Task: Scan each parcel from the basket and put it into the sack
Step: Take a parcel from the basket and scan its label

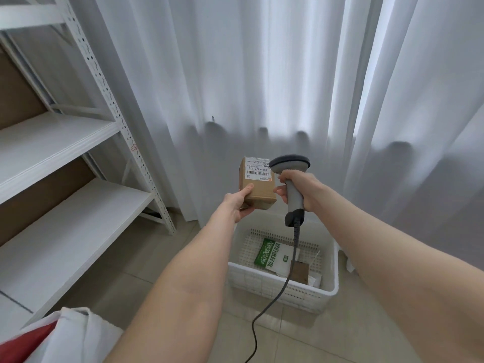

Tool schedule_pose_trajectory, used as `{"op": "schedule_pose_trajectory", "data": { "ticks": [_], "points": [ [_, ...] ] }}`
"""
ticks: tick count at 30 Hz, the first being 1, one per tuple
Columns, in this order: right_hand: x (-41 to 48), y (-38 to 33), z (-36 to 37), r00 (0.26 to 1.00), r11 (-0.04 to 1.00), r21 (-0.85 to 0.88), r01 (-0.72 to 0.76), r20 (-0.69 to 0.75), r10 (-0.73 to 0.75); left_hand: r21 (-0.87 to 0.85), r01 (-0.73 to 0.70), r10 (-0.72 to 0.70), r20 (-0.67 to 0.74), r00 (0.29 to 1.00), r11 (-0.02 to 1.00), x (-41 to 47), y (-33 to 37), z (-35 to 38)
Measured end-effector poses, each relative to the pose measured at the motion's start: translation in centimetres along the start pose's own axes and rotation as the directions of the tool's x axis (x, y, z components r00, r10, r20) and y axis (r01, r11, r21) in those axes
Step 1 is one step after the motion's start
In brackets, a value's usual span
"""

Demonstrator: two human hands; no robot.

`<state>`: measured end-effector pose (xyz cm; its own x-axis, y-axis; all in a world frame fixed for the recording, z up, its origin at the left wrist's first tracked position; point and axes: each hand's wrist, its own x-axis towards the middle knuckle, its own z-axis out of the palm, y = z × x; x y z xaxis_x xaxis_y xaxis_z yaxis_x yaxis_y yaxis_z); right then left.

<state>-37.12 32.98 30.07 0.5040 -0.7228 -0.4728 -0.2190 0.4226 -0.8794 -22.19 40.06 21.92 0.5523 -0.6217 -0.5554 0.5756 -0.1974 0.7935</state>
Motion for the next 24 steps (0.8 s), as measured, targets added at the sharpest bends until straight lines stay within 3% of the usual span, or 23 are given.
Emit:
{"op": "schedule_pose_trajectory", "data": {
  "ticks": [12, 19, 24],
  "points": [
    [-8.9, 10.5, 9.0, 0.984, 0.999, 0.033, -0.033, 0.175, 0.026, -0.006, 0.000, -0.001, -0.207, 0.978, 1.000, -15.0, -6.0, -15.1],
    [-14.8, 14.5, 18.9, 0.921, 0.993, -0.034, -0.114, 0.370, 0.119, -0.084, -0.013, -0.013, -0.308, 0.951, 0.996, -23.4, -6.3, -26.8],
    [-18.4, 18.6, 27.4, 0.868, 0.984, -0.107, -0.144, 0.464, 0.177, -0.096, 0.003, -0.046, -0.447, 0.893, 0.995, -28.2, -7.3, -35.6]
  ]
}}
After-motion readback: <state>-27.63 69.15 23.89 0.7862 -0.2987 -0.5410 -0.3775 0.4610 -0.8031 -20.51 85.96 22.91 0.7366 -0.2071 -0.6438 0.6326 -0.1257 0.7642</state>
